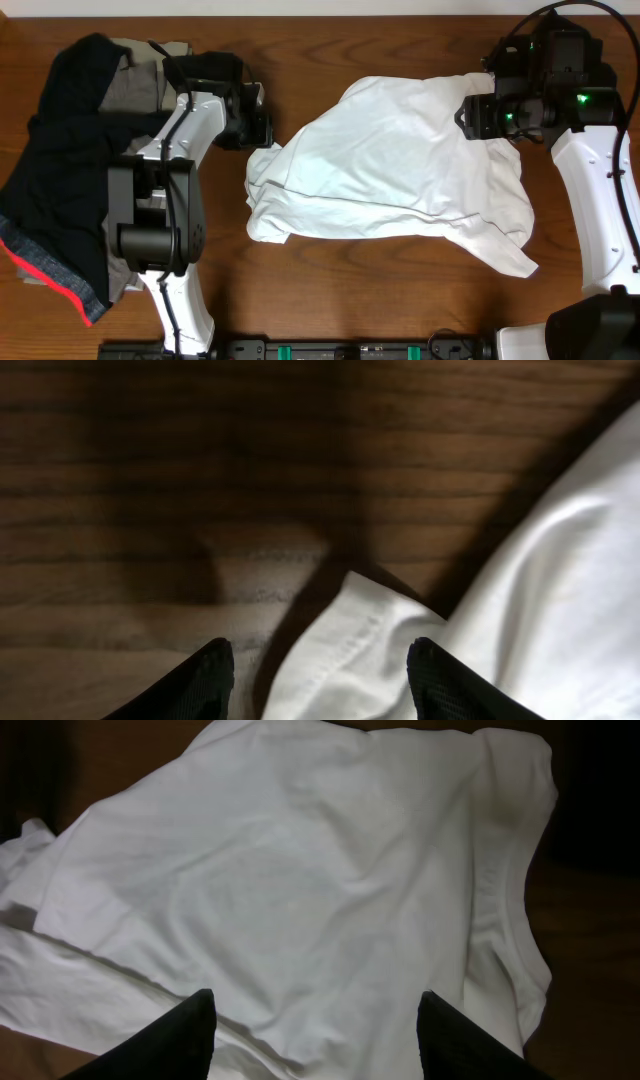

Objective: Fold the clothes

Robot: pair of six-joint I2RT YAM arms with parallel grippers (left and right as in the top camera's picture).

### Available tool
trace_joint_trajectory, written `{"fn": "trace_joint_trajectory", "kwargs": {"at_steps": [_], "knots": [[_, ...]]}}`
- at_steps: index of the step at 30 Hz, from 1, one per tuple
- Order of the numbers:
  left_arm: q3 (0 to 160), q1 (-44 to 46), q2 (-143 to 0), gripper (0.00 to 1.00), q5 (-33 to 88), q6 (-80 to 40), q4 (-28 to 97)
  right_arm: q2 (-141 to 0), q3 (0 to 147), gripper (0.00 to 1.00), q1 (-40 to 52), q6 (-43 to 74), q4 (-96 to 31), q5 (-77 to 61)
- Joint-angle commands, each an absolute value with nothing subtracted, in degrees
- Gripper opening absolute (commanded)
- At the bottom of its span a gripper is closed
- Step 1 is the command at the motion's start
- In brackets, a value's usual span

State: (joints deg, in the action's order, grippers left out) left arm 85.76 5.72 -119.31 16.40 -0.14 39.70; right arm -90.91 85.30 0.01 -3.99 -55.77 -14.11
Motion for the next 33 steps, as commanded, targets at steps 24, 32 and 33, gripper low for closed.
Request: {"fn": "trace_joint_trajectory", "kwargs": {"at_steps": [24,32,33], "knots": [[86.48,8.12,-122.50,0.45,12.99,0.34,38.65,-91.42,85.27,0.63,0.19,-3.70,-56.03,-13.91],[86.48,8.01,-122.50,0.14,6.37,-0.30,39.83,-91.42,85.27,0.63,0.19,-3.73,-56.12,-13.72],[86.48,8.01,-122.48,0.10,6.37,-0.30,39.48,-91.42,85.27,0.63,0.19,-3.73,-56.12,-13.72]]}}
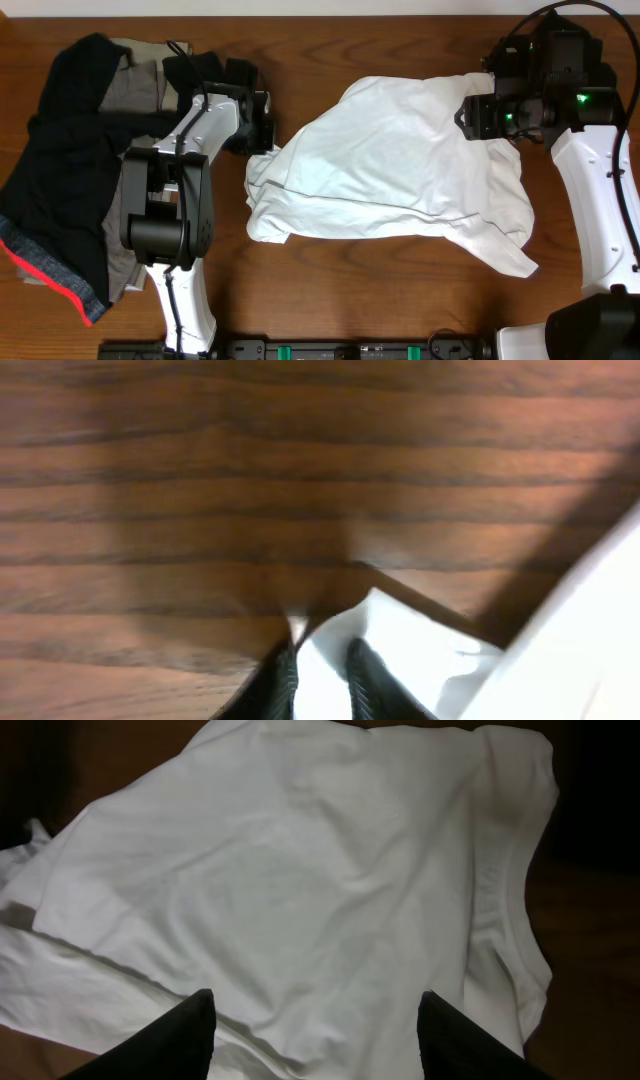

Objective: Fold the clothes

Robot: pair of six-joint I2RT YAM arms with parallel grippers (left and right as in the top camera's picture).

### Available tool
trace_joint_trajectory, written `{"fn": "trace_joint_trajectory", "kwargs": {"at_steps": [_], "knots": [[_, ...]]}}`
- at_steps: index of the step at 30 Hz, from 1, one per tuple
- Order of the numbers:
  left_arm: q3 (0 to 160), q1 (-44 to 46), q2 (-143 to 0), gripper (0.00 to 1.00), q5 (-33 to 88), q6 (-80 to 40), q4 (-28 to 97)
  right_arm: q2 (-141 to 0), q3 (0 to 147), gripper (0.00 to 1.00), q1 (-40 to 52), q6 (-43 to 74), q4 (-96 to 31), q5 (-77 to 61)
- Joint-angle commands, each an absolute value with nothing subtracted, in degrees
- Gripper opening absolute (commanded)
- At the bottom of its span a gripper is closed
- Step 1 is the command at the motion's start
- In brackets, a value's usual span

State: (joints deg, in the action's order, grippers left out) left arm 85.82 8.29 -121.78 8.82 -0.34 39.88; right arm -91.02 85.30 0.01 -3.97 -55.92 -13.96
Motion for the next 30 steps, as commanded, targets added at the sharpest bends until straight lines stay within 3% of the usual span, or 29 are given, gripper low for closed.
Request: {"fn": "trace_joint_trajectory", "kwargs": {"at_steps": [1,19,30], "knots": [[86.61,8.01,-122.48,0.08,6.37,-0.38,39.09,-91.42,85.27,0.63,0.19,-3.73,-56.10,-13.72],[96.92,8.25,-108.40,0.06,6.37,-1.58,39.35,-91.42,85.27,0.64,0.19,-3.73,-56.14,-13.69],[96.53,11.38,-99.11,0.06,6.35,-2.55,60.88,-91.42,85.27,0.65,0.16,-3.73,-55.86,-13.50]]}}
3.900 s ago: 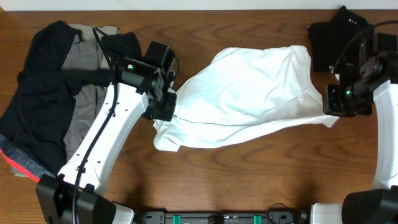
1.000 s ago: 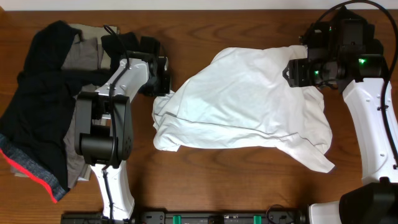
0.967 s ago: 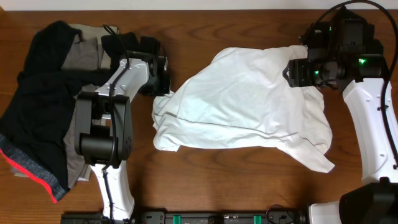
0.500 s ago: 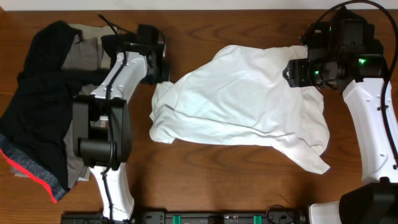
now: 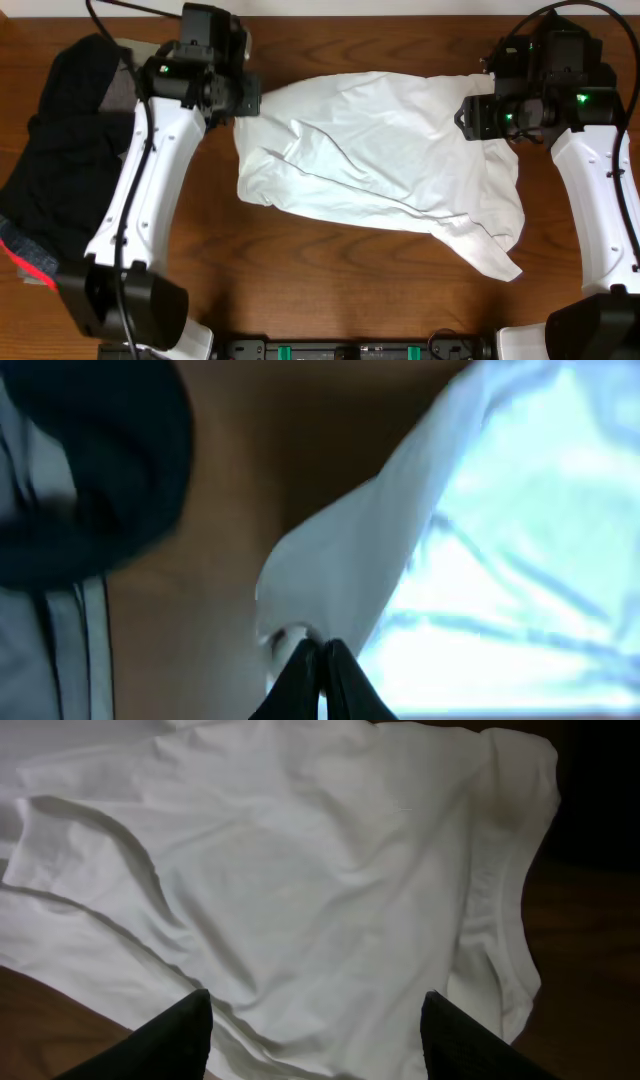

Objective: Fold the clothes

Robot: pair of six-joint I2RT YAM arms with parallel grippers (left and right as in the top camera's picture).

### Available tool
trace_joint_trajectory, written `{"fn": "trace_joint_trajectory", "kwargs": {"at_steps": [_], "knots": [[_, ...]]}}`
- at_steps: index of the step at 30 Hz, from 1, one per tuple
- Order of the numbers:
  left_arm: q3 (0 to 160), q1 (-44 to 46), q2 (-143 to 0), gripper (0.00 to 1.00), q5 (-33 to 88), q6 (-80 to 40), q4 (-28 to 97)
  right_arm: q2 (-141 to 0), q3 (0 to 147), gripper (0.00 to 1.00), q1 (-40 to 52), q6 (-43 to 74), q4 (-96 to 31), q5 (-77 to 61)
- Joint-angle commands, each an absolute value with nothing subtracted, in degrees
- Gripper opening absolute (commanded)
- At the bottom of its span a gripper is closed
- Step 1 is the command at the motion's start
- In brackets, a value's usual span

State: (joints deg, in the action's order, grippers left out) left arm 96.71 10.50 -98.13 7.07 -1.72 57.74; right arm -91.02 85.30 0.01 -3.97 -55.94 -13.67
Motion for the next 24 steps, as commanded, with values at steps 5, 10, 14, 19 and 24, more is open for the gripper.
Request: {"fn": "trace_joint_trajectory", "kwargs": {"at_steps": [5,10,14,19,24], "knots": [[92.23,11.97,-100.25,0.06,6.35,-2.66,65.80,-91.42,85.27,0.66,0.16,-3.77,-55.83,-13.50],[86.83,11.99,-101.49,0.06,6.44,-3.05,65.80,-91.42,85.27,0.66,0.16,-3.97,-55.90,-13.50],[83.29,11.99,-102.65,0.06,7.44,-3.55,65.76,-91.42,85.27,0.66,0.16,-3.97,-55.88,-13.47],[80.82,11.99,-102.76,0.52,10.55,-3.51,65.39,-91.42,85.27,0.67,0.19,-3.92,-55.75,-13.50],[80.86,12.03,-102.74,0.61,10.48,-3.29,63.48,-91.42,85.27,0.68,0.19,-3.92,-55.35,-13.52]]}}
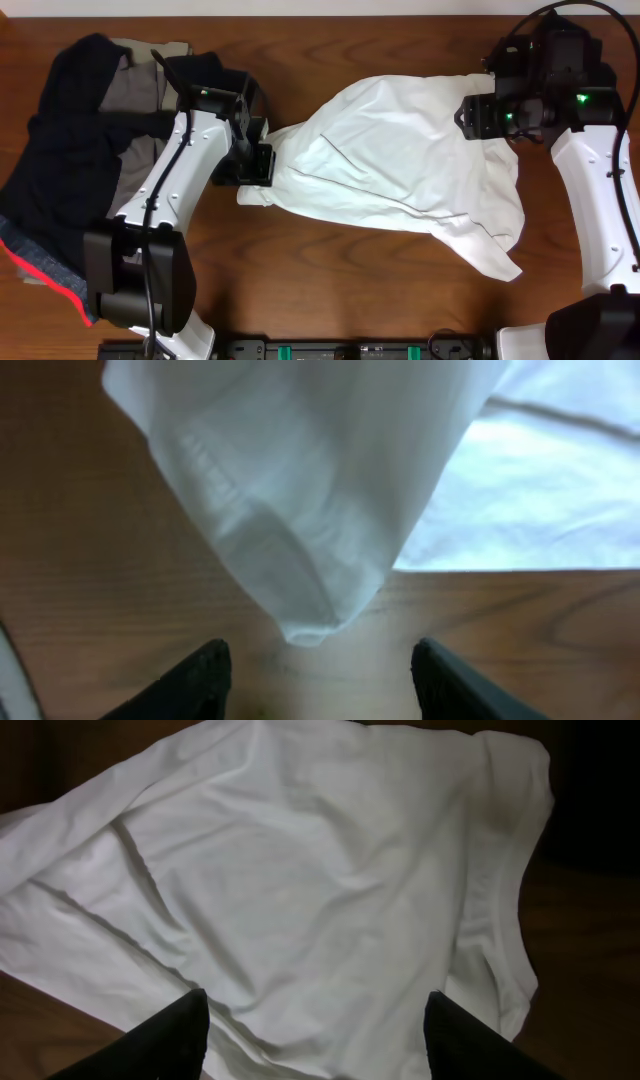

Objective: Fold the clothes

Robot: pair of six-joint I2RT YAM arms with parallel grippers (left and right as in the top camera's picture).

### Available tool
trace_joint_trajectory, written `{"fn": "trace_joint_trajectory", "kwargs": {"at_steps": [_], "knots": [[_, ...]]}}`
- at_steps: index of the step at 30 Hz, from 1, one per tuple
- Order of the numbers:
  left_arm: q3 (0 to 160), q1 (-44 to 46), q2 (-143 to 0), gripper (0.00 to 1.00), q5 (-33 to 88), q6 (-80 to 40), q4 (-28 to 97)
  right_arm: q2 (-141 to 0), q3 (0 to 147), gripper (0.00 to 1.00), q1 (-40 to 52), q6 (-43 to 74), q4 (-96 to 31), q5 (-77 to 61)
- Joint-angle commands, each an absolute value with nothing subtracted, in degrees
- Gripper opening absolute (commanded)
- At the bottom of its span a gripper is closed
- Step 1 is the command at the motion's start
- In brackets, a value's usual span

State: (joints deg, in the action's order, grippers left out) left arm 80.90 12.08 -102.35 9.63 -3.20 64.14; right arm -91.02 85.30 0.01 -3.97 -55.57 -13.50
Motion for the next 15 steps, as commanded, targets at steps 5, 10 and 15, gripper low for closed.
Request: {"fn": "trace_joint_trajectory", "kwargs": {"at_steps": [5,10,15], "knots": [[80.84,11.79,-102.74,0.60,8.88,-3.31,56.14,-91.42,85.27,0.68,0.19,-3.92,-55.35,-13.52],[80.84,10.41,-102.96,0.60,1.48,-11.09,51.29,-91.42,85.27,0.68,0.19,-3.92,-55.53,-13.52],[79.64,4.97,-103.00,0.60,0.93,-21.61,51.22,-91.42,85.27,0.68,0.19,-3.95,-55.88,-13.47]]}}
